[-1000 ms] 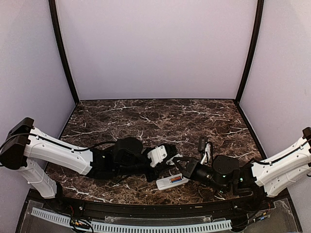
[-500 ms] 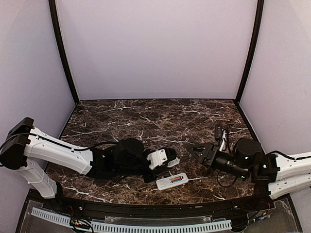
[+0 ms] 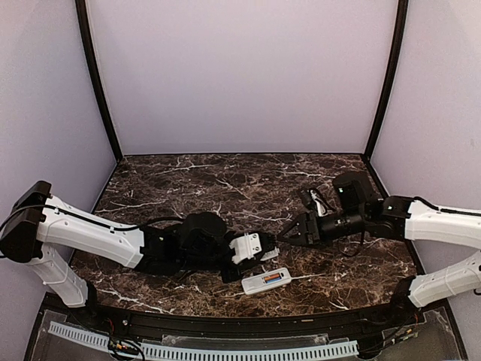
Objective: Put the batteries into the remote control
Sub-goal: Pass from the left arm to the right
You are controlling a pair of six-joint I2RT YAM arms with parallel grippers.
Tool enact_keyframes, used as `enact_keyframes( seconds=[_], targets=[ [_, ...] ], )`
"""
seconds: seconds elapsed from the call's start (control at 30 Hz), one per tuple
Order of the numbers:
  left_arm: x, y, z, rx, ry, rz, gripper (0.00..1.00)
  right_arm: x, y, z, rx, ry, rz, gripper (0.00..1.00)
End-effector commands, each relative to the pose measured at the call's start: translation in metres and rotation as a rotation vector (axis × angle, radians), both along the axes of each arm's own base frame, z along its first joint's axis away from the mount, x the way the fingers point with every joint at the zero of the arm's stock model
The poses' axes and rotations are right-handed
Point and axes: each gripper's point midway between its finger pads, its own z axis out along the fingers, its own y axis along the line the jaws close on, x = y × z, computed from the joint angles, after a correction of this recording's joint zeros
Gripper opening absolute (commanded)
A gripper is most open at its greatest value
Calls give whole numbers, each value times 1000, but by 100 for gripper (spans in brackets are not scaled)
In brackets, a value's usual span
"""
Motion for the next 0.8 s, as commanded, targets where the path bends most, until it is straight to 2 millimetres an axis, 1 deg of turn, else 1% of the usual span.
enact_keyframes(
  seconds=[0.0, 0.07, 0.17, 0.33, 0.5, 0.63, 0.77],
  targets=[
    [-2, -3, -3, 30, 3, -22, 4, -22, 22, 11, 69, 24, 236, 65],
    [-1, -3, -5, 36, 3, -21, 4, -23, 25, 10, 82, 35, 244, 60],
    [-1, -4, -6, 37, 4, -19, 4, -25, 26, 6, 103, 53, 247, 49],
    [1, -5, -7, 39, 3, -13, 3, -26, 30, -5, 110, 100, 252, 45],
    [1, -5, -8, 42, 3, -9, 3, -24, 32, -11, 98, 117, 250, 37],
    [2, -5, -8, 43, 5, -6, 3, -25, 33, -14, 110, 128, 252, 23],
    [2, -5, -8, 43, 3, -3, 3, -26, 33, -18, 112, 144, 252, 21]
  ],
)
